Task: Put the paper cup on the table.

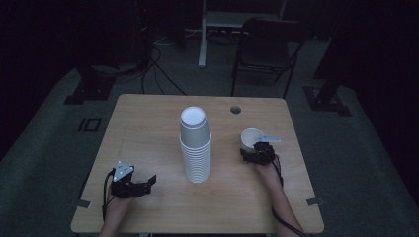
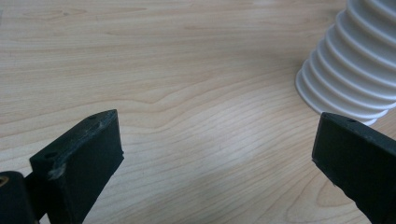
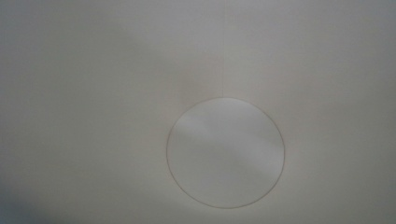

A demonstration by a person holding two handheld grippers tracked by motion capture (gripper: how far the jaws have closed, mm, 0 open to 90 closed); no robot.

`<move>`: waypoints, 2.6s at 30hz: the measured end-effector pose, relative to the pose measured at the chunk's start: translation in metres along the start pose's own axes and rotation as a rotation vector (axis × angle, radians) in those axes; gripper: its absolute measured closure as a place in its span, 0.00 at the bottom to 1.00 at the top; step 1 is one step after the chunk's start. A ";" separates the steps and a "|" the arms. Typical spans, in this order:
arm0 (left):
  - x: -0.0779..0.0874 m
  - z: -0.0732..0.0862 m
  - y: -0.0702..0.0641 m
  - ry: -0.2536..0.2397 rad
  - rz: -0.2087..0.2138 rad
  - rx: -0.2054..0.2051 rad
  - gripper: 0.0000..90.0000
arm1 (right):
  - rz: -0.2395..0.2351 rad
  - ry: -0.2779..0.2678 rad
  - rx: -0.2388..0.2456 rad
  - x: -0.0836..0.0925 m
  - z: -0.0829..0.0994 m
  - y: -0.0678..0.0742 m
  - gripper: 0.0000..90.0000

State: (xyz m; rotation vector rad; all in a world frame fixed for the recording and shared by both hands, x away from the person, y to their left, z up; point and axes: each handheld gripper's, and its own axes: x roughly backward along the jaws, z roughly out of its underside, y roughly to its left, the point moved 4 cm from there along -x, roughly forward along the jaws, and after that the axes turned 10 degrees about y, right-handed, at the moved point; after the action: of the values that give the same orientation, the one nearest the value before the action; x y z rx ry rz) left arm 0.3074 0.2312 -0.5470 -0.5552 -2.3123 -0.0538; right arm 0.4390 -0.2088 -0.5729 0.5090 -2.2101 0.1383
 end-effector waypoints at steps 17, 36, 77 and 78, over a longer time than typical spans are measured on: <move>0.000 0.003 0.008 0.005 -0.022 0.019 0.02 | -0.066 -0.046 -0.023 0.016 0.005 -0.005 0.12; 0.001 0.004 0.012 -0.003 -0.058 0.025 0.02 | -0.042 -0.044 0.044 0.044 0.047 -0.014 0.11; -0.004 0.016 0.022 0.053 -0.116 0.039 0.02 | 0.073 -0.047 -0.044 0.109 0.126 -0.043 0.11; -0.004 0.016 0.021 0.059 -0.120 0.033 0.02 | 0.078 -0.045 -0.048 0.110 0.128 -0.044 0.11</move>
State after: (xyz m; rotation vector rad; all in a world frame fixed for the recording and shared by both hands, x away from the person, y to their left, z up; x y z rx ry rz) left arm 0.3079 0.2523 -0.5638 -0.3927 -2.2825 -0.0874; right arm 0.3021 -0.3177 -0.5736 0.4026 -2.2726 0.1154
